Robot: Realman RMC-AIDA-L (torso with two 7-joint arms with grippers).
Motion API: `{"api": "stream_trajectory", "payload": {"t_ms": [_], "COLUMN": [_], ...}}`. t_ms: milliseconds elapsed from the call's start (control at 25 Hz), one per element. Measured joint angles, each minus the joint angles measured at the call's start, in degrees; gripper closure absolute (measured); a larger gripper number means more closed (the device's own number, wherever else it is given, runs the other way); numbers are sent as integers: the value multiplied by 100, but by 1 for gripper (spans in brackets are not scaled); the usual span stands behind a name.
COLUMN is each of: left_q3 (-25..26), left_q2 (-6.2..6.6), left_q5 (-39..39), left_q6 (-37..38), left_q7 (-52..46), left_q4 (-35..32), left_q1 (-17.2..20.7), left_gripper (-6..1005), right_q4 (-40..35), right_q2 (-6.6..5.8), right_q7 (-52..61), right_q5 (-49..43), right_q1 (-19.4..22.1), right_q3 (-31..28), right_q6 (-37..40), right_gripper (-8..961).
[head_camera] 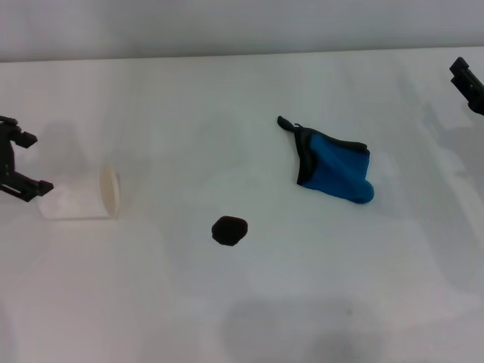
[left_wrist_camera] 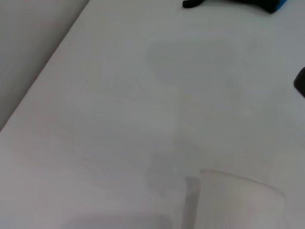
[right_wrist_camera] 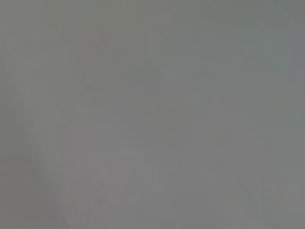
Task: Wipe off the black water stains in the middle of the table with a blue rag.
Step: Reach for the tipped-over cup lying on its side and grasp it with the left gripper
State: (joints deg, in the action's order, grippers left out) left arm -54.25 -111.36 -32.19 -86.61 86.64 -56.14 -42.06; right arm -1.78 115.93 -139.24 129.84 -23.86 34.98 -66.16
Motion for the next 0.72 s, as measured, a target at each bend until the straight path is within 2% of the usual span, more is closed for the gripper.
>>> {"api": "stream_trajectory", "payload": {"t_ms": [320, 600, 720], "left_q3": [-508, -711, -714], "left_q2": [-187, -234, -294], "left_q5": [32, 57, 61], "left_q6": [392, 697, 868], "left_q7": [109, 242, 404], "left_q4": [124, 549, 686], "left_q1": [-15, -150, -155], "left_gripper": [122, 122, 123], "right_q4": [20, 21, 12], "right_q2": [0, 0, 0], "right_q7": [2, 2, 2], "right_q5": [30, 39, 41], "right_q1": [-5, -40, -55], "right_q3": [-10, -18, -18], "right_q6": [-28, -29, -29], "right_gripper": [114, 114, 114]}}
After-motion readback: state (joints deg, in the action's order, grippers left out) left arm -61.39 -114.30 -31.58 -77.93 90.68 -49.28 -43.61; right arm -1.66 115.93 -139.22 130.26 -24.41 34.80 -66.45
